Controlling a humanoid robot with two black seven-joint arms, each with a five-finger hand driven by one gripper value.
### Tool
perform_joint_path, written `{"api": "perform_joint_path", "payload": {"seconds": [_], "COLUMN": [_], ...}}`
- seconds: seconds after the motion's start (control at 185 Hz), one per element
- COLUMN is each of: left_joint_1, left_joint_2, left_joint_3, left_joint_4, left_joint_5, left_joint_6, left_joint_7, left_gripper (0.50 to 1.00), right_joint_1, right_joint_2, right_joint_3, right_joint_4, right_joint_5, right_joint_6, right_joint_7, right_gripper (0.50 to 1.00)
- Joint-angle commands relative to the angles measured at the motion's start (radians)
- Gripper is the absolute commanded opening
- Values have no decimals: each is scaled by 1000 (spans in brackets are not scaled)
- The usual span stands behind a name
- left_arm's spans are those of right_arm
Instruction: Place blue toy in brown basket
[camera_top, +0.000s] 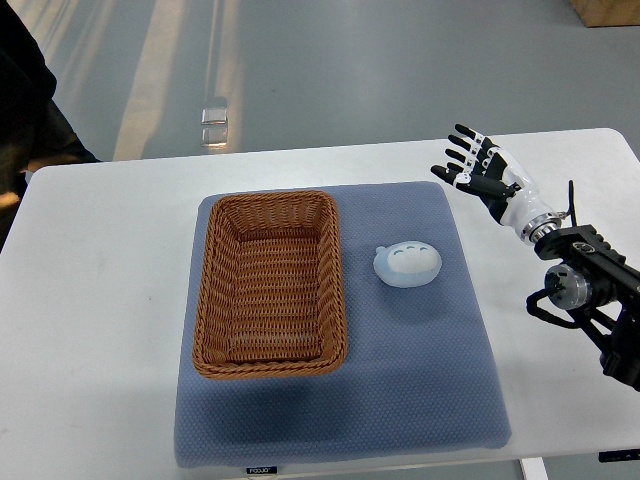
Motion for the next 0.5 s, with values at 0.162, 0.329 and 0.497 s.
{"api": "perform_joint_path", "payload": {"seconds": [0.162,0.329,0.497], "left_joint_1": [0,0,0], "left_joint_2": [0,0,0], "left_joint_3": [1,0,0], "left_joint_4": [0,0,0], "left_joint_5": [3,2,2], "left_joint_6": [-1,-1,-1], "left_joint_7": [1,-1,-1], "left_gripper": [1000,1000,1000], "right_joint_1": [0,0,0], "right_joint_2": [0,0,0], "right_joint_3": [0,0,0], "right_joint_4": [0,0,0], "right_joint_5": [0,0,0], "right_joint_6": [1,4,9], "right_joint_7": [-5,-6,-8], "right_gripper": [911,911,911]}}
